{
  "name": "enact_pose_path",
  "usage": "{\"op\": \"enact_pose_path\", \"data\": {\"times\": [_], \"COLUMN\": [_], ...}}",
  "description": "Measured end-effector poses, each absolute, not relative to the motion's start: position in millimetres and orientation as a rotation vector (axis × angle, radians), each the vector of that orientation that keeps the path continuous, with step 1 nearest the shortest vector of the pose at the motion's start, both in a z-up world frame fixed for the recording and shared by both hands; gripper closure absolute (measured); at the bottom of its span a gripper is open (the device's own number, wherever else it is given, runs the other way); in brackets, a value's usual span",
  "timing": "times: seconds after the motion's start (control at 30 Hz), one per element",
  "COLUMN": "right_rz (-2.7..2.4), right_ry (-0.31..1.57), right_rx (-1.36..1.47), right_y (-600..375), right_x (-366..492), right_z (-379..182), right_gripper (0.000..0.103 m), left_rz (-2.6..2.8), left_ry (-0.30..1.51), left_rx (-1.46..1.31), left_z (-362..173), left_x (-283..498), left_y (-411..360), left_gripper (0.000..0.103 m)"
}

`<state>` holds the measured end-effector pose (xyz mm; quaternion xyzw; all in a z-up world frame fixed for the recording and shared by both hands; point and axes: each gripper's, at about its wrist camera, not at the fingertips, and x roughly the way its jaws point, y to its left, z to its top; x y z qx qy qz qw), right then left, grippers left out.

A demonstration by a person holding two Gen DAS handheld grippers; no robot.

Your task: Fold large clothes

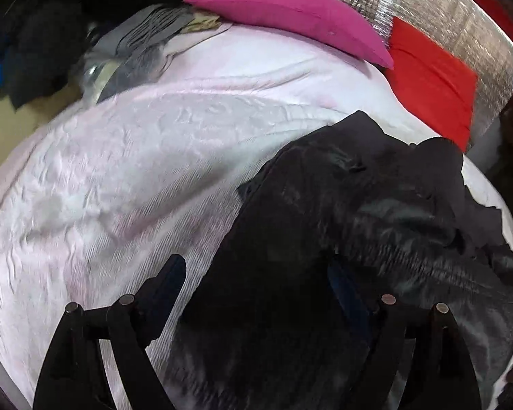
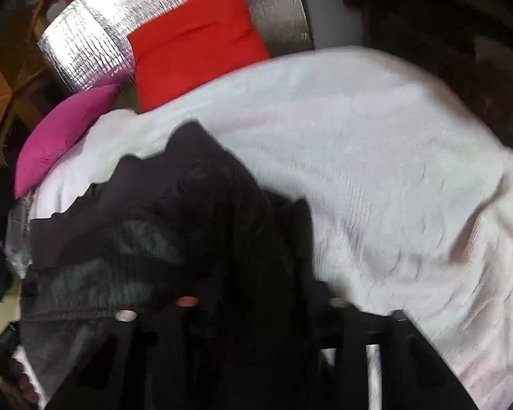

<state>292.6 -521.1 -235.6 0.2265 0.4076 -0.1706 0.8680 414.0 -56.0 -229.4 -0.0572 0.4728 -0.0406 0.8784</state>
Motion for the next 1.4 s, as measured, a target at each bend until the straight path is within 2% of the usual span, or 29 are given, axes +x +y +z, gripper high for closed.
{"op": "enact_pose_path", "data": {"times": [0.03,0.13,0.2,0.27,0.33,0.4,0.43,0.47,0.5,0.53,0.6,0.7,0.77,0.83,0.93,0.97,1.03,1.07,1.27,1.4], "right_rz": [-0.375,-0.410,-0.443,-0.423,-0.414,-0.401,-0.396,-0.394,-0.376,-0.348,-0.297,-0.237,-0.207,-0.219,-0.232,-0.242,-0.243,-0.245,-0.359,-0.406], "right_ry": [0.824,0.730,0.782,0.869,0.831,0.794,0.760,0.719,0.669,0.631,0.547,0.614,0.722,0.816,0.946,0.986,1.056,1.077,0.946,1.011], "right_rx": [0.469,0.490,0.461,0.491,0.534,0.579,0.588,0.585,0.570,0.549,0.498,0.389,0.324,0.249,0.142,0.113,0.051,0.040,0.106,0.234], "right_y": [-521.7,-524.8,-525.2,-529.1,-533.8,-539.6,-540.8,-540.6,-536.9,-530.5,-512.3,-483.8,-467.8,-461.1,-456.1,-454.2,-443.9,-440.1,-453.9,-476.5], "right_x": [291.8,287.9,295.4,302.2,295.9,287.3,281.5,274.9,268.5,265.5,263.3,299.4,337.5,373.5,406.0,419.0,436.6,441.7,455.7,459.7], "right_z": [-228.9,-209.8,-227.1,-258.2,-249.3,-228.1,-215.6,-204.2,-191.1,-179.6,-164.1,-157.5,-167.5,-180.3,-210.4,-221.8,-239.9,-243.7,-220.2,-264.4], "right_gripper": [0.089,0.089,0.089,0.085,0.084,0.080,0.075,0.061,0.041,0.011,0.007,0.010,0.026,0.038,0.040,0.050,0.081,0.092,0.095,0.095], "left_rz": [-0.084,-0.074,-0.065,-0.065,-0.060,-0.066,-0.072,-0.079,-0.089,-0.097,-0.117,-0.131,-0.111,-0.096,-0.098,-0.100,-0.102,-0.099,-0.067,-0.038], "left_ry": [0.986,1.022,1.022,1.017,1.006,0.984,0.969,0.953,0.928,0.911,0.884,0.905,0.933,0.939,0.941,0.947,0.956,0.960,0.940,0.968], "left_rx": [-0.109,-0.121,-0.124,-0.109,-0.096,-0.068,-0.052,-0.045,-0.040,-0.036,-0.019,0.014,0.055,0.092,0.089,0.084,0.071,0.060,-0.048,-0.031], "left_z": [-230.2,-240.8,-241.1,-237.2,-231.7,-223.6,-218.1,-213.9,-208.5,-205.2,-199.4,-205.7,-217.0,-222.7,-222.9,-223.3,-224.0,-224.3,-216.1,-223.1], "left_x": [419.9,432.5,431.2,428.4,423.4,415.0,410.6,406.3,401.5,398.8,393.5,395.7,399.4,401.3,403.3,404.5,404.8,406.8,413.1,418.5], "left_y": [-60.8,-66.5,-68.0,-68.7,-69.2,-71.5,-73.3,-74.7,-76.3,-78.3,-84.9,-94.3,-98.5,-102.6,-103.3,-102.7,-100.7,-99.1,-86.3,-85.3], "left_gripper": [0.017,0.016,0.016,0.016,0.016,0.016,0.016,0.016,0.016,0.016,0.016,0.016,0.016,0.016,0.016,0.016,0.016,0.016,0.016,0.016]}}
